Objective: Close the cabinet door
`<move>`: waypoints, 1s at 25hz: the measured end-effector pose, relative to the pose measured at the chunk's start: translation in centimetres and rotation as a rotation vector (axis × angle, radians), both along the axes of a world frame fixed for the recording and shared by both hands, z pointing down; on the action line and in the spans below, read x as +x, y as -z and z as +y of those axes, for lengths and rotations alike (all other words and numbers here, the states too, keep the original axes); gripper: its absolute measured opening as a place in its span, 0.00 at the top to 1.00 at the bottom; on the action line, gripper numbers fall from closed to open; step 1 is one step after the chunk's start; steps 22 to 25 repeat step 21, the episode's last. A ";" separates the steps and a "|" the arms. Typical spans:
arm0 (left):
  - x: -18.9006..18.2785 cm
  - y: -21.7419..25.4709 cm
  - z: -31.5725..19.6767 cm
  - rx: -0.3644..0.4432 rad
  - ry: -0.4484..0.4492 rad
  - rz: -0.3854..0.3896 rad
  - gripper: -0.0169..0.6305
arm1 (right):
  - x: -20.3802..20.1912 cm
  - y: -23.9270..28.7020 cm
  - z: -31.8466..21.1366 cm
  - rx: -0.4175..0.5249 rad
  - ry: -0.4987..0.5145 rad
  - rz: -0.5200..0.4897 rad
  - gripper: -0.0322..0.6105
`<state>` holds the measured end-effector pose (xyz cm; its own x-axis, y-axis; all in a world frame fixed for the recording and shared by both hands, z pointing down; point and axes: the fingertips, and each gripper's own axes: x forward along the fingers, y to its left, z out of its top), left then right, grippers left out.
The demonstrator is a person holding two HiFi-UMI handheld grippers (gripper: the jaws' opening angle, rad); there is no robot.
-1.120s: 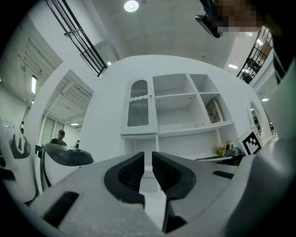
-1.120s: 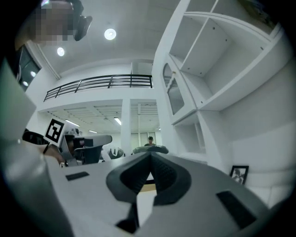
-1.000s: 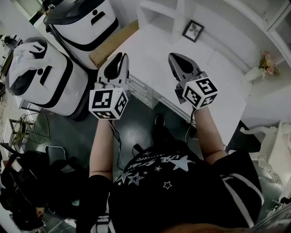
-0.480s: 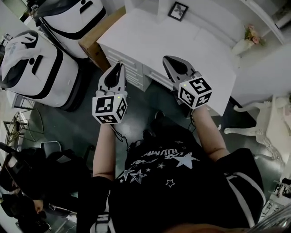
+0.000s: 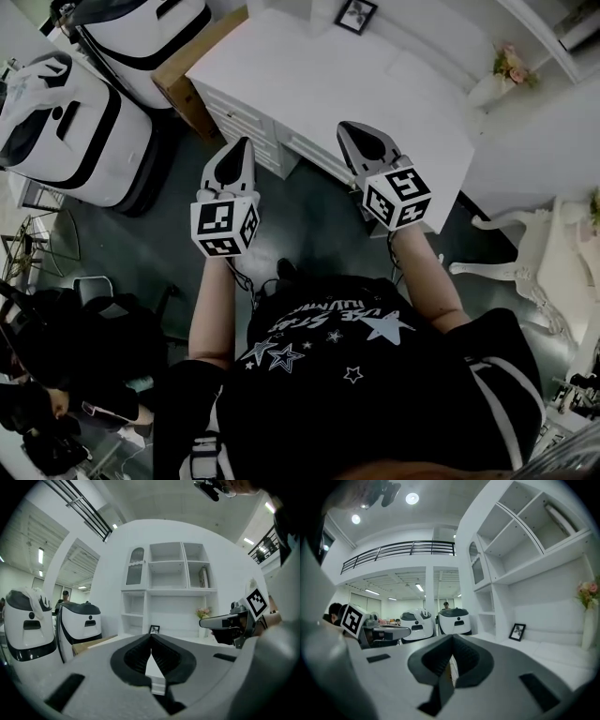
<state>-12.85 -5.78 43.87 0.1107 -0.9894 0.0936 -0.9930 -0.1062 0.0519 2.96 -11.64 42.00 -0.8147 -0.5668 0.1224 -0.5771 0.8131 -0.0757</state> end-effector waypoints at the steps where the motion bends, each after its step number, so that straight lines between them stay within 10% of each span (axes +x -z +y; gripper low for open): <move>1: 0.9 -0.4 0.4 -0.013 0.010 0.000 0.96 | 0.9 -0.2 0.2 -0.012 0.010 0.000 0.94; 25: 22.1 -6.5 12.0 -0.157 0.095 -0.014 0.96 | 20.1 -3.7 7.6 -0.045 0.159 0.025 0.94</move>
